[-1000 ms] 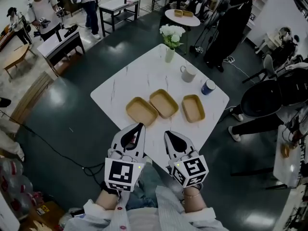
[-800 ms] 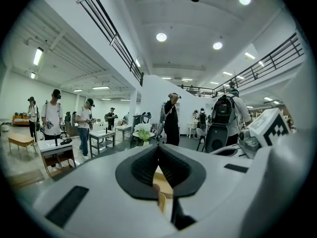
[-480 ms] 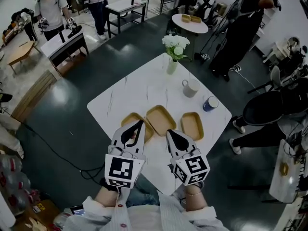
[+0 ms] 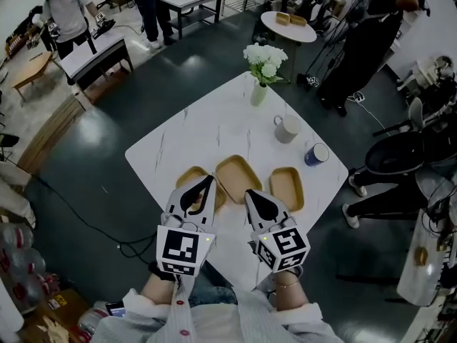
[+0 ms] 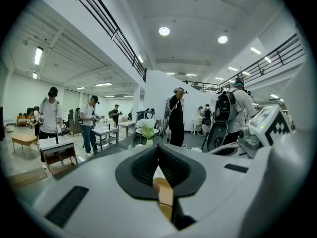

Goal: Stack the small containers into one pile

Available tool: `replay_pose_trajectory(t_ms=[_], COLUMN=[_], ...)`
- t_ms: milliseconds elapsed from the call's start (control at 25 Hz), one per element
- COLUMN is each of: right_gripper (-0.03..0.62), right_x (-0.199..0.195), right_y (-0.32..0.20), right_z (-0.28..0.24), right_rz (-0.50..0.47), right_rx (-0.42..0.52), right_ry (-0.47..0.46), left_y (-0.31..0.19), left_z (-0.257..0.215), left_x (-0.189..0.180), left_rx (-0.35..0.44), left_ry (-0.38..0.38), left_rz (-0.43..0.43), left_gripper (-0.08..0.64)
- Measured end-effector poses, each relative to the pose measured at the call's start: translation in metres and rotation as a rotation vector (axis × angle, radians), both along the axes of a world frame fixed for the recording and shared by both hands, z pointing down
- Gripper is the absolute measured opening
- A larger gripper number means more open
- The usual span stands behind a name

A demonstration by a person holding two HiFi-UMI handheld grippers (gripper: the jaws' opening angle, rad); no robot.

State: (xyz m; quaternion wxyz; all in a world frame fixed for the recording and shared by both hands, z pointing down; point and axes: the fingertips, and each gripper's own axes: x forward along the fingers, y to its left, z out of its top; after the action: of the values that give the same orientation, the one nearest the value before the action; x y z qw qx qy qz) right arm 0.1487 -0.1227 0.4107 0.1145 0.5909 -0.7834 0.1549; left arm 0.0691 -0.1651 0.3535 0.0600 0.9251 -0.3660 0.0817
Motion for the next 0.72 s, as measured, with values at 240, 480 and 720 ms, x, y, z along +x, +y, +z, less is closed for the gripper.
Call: replay_pose_trajectory(t_ms=[240,480,720], right_gripper=[0.011,0.012,0.015], right_x=[0.003,0.003,-0.001], right_y=[0.000,-0.001,-0.003], right_z=[0.003,0.018,0.043], right_rz=[0.017,0.011,-0.023], right_rx=[-0.008,-0.045,-0.109], right_ry=[0.004,0.026,0.021], left_y=[0.000,0.000,0.000], left_z=[0.006,0.016,0.036], left_x=[0.000,-0.004,-0.007], left_rx=[-0.013,-0.034,-0.079], left_ry=[-0.022,-0.033,-0.049], left_rz=[0.019,0.014,-0.003], left_gripper=[0.017,0.017,0.017])
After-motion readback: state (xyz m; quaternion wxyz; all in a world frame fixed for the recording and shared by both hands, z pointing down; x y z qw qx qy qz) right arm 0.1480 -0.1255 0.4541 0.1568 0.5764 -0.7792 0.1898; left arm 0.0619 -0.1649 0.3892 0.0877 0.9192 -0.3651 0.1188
